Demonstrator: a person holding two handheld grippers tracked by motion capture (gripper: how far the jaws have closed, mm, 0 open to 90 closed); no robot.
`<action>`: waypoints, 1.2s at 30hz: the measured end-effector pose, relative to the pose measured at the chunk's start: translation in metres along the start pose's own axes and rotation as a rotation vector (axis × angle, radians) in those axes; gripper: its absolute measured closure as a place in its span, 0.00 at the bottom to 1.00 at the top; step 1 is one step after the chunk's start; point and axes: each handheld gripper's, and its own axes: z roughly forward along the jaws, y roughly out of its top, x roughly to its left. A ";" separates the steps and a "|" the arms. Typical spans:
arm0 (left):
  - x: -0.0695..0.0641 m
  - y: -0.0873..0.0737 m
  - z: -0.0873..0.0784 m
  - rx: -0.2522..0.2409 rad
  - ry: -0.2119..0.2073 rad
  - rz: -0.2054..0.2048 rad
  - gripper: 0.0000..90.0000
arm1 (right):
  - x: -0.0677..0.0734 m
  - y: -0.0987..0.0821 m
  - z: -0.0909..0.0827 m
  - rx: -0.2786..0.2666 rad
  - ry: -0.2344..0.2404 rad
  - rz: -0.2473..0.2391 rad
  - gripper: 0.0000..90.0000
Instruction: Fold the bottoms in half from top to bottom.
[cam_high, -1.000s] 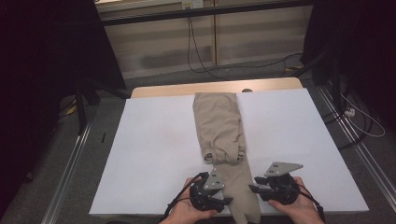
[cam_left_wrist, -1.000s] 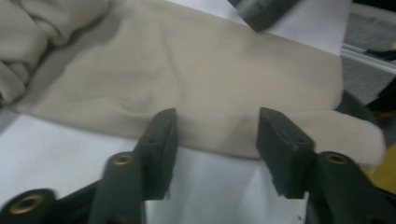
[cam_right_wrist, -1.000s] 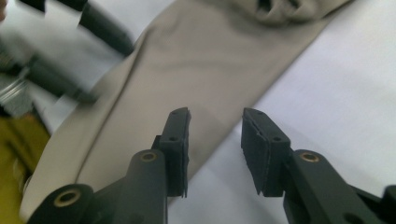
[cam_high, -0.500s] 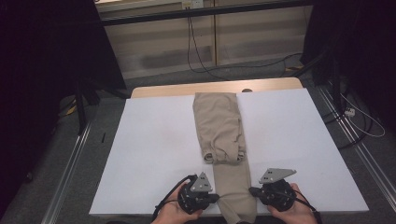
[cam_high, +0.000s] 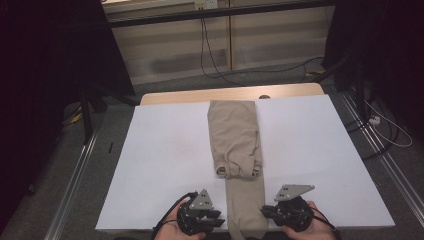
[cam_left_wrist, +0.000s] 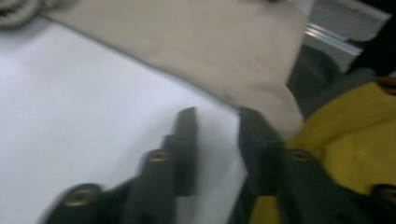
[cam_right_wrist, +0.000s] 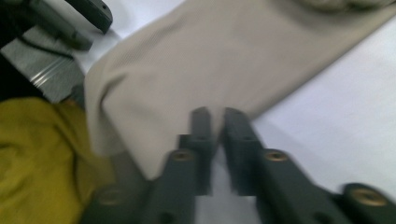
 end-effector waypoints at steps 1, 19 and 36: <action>0.002 0.004 0.001 -0.029 0.003 -0.010 0.73 | -0.002 0.003 -0.001 -0.017 -0.006 -0.007 0.85; 0.076 0.055 0.037 -0.134 0.184 -0.175 0.96 | -0.063 0.078 0.051 -0.112 -0.085 0.025 0.87; 0.051 0.035 0.026 -0.082 0.090 -0.080 0.93 | -0.047 0.036 0.016 -0.033 -0.042 -0.026 0.89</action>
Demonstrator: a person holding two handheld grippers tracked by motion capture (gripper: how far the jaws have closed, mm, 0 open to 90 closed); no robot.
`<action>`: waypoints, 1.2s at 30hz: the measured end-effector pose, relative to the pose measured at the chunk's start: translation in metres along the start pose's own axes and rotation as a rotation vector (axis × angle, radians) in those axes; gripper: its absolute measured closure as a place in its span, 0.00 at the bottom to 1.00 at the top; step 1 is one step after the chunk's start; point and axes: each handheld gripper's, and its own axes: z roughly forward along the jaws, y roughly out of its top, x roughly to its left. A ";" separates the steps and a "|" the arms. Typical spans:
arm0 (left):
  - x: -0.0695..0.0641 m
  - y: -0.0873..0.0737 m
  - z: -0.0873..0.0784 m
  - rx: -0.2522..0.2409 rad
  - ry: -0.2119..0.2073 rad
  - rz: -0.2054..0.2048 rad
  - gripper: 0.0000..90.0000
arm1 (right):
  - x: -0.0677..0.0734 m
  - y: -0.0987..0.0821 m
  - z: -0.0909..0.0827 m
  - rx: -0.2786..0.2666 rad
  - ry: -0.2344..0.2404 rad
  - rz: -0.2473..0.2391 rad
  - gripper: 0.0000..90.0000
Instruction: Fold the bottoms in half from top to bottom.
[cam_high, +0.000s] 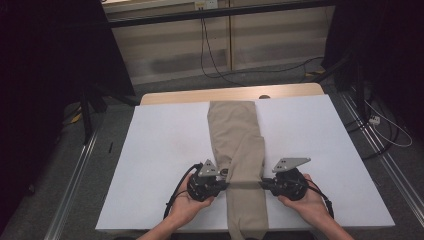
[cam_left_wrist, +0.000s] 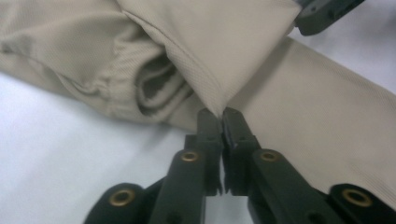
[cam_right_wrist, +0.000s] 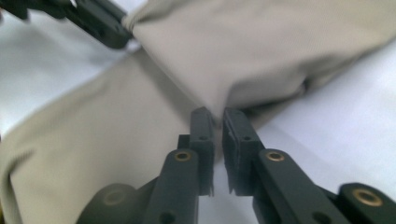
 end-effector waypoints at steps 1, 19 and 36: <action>-0.002 0.000 -0.002 0.001 -0.017 0.005 0.91 | 0.001 -0.001 -0.001 0.005 -0.003 0.003 0.84; 0.052 0.064 0.050 -0.035 0.072 -0.091 0.55 | -0.075 0.048 0.049 -0.062 -0.171 0.138 0.57; 0.002 0.037 -0.007 -0.161 -0.006 -0.001 0.97 | -0.039 0.041 0.005 -0.180 -0.057 0.077 1.00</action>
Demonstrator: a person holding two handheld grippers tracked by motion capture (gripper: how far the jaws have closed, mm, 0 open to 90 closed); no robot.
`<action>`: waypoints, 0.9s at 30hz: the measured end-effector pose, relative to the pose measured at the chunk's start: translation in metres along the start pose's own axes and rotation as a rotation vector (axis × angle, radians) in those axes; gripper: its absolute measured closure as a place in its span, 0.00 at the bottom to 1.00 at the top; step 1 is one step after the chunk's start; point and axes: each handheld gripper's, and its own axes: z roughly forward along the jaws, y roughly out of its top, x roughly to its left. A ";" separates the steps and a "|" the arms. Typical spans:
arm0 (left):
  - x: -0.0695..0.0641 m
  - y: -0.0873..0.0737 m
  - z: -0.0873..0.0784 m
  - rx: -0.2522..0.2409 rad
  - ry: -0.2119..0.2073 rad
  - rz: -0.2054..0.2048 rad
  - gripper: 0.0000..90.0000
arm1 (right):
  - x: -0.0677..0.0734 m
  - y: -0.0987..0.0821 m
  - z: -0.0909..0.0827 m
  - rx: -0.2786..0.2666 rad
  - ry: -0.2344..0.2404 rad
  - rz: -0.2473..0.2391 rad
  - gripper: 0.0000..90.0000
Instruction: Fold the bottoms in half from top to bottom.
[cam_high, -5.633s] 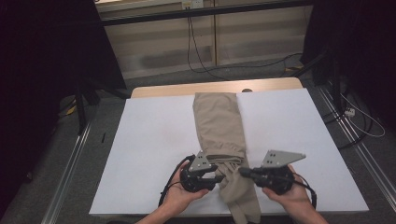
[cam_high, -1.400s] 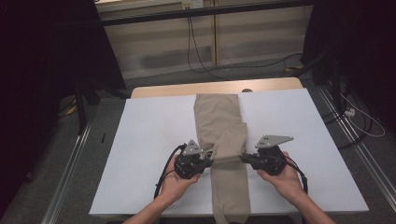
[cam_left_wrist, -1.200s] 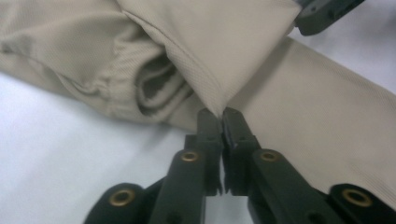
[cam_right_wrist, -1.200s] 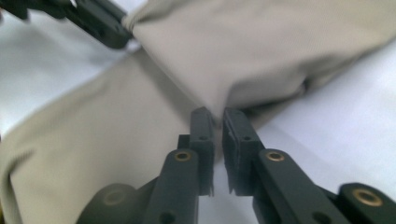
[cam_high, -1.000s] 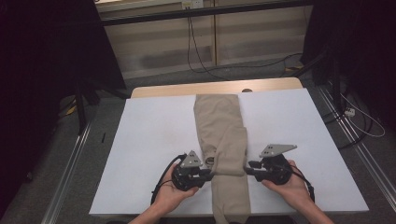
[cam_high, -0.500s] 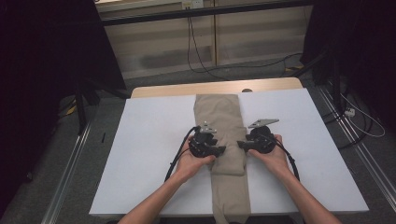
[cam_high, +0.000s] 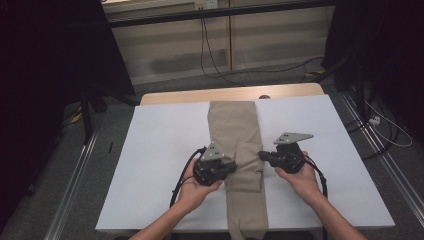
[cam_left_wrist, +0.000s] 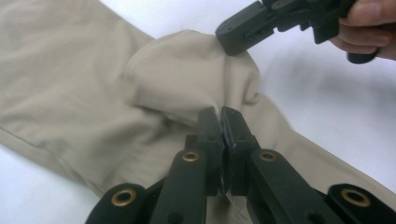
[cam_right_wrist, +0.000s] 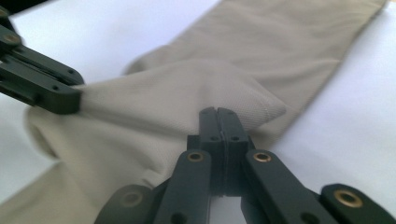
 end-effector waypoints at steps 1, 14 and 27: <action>-0.005 -0.003 -0.004 0.006 -0.012 0.011 0.97 | 0.005 -0.002 -0.004 0.002 0.015 -0.001 1.00; -0.061 -0.059 -0.030 0.144 -0.127 0.087 0.93 | 0.081 -0.065 -0.062 0.080 0.166 -0.072 1.00; -0.046 -0.034 0.013 0.137 -0.088 0.103 0.54 | 0.068 -0.058 -0.046 0.106 0.085 -0.063 0.87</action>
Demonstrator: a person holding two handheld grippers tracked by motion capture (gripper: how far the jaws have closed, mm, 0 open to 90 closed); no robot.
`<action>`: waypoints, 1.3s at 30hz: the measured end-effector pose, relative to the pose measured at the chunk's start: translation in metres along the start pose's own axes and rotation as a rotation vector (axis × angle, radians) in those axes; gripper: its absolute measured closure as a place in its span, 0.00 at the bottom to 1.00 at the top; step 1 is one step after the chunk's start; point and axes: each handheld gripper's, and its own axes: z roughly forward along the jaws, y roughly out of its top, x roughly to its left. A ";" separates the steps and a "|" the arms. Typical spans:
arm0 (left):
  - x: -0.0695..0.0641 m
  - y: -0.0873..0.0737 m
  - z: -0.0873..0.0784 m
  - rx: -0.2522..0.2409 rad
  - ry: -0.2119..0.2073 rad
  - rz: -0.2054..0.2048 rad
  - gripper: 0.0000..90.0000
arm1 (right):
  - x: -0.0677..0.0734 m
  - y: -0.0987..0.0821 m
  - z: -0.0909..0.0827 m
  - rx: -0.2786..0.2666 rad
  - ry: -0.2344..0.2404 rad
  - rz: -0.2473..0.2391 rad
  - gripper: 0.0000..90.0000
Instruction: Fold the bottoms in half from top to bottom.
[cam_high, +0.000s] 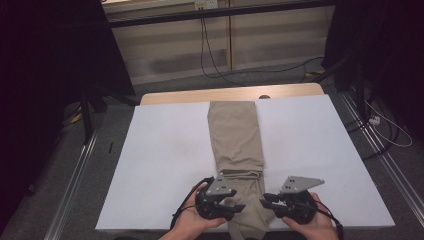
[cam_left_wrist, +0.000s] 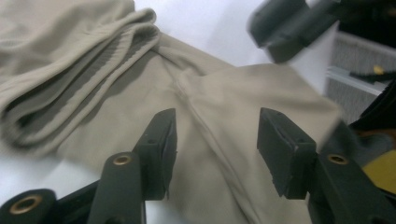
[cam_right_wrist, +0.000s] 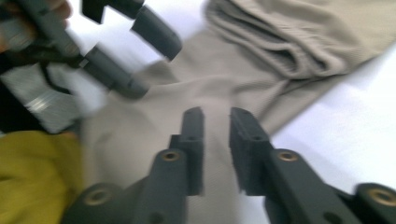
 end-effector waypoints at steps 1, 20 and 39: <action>0.001 -0.001 0.006 0.032 0.001 0.006 0.54 | -0.004 0.001 0.006 0.018 -0.009 -0.004 0.88; -0.024 -0.026 -0.038 -0.060 -0.160 0.016 0.80 | 0.043 -0.032 -0.006 0.092 0.145 -0.051 0.97; -0.040 -0.032 -0.020 0.061 -0.076 0.133 0.47 | 0.011 -0.021 -0.014 -0.022 0.064 0.045 0.80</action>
